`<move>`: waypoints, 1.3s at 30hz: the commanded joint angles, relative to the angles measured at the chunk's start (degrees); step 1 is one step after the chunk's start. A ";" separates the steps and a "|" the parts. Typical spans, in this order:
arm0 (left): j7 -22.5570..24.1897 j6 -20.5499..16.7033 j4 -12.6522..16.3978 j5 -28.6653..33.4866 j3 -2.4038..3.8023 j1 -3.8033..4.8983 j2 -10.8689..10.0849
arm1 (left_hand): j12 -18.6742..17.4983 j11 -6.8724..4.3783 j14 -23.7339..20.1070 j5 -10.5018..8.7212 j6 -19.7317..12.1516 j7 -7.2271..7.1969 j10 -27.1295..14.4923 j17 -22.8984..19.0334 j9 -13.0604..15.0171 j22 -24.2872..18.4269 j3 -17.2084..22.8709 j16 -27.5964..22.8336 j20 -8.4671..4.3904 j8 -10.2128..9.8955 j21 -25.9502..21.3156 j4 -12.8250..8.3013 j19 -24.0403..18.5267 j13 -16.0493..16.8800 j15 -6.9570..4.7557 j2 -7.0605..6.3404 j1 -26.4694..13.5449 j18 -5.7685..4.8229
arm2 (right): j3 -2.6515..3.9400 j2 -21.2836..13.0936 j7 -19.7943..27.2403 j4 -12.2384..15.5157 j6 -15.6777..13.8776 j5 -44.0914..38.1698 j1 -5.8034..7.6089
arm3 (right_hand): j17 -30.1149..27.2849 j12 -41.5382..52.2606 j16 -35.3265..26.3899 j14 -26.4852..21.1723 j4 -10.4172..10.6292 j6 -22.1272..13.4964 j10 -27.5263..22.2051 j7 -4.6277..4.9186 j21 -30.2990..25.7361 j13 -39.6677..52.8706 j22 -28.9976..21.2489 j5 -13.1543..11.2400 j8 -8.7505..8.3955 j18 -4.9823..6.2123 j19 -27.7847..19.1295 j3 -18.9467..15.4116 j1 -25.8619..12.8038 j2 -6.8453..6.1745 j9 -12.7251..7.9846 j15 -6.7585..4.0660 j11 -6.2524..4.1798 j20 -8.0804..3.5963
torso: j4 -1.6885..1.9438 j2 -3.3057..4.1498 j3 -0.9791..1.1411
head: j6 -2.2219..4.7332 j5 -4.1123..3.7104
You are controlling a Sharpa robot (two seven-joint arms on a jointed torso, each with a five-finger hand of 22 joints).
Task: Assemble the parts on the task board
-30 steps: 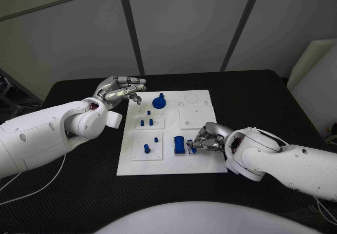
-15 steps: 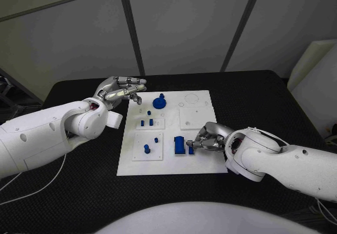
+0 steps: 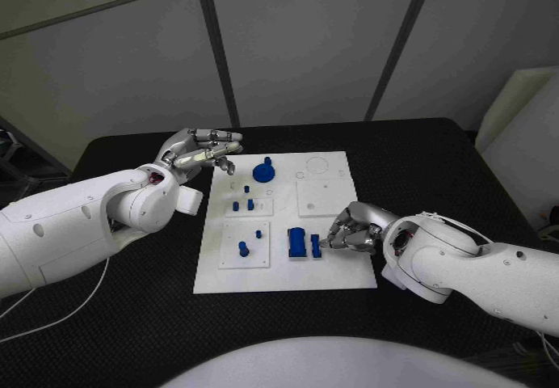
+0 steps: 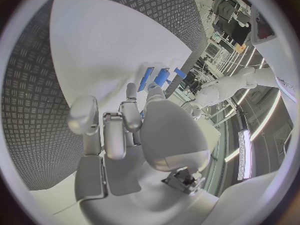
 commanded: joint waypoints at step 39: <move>7.78 -10.89 -16.82 10.56 0.17 -2.05 11.01 | -11.86 2.72 -40.03 0.12 -25.91 0.29 -36.04 -20.56 -1.51 -49.00 -12.46 -51.08 9.79 -4.07 -23.87 7.86 -49.63 -4.49 8.80 3.76 -7.17 -0.79 | 0.21 22.45 56.85 -45.56 -0.76 56.99 6.89 | -71.16 -59.20 -79.36 -28.66 -3.47 -9.57 -20.78 6.92 -62.32 -65.43 -51.84 -6.51 -14.42 4.49 -23.07 6.43 7.73 3.22 -18.38 13.25 11.02 13.63 | -1.90 -7.20 -0.53 | 6.77 1.12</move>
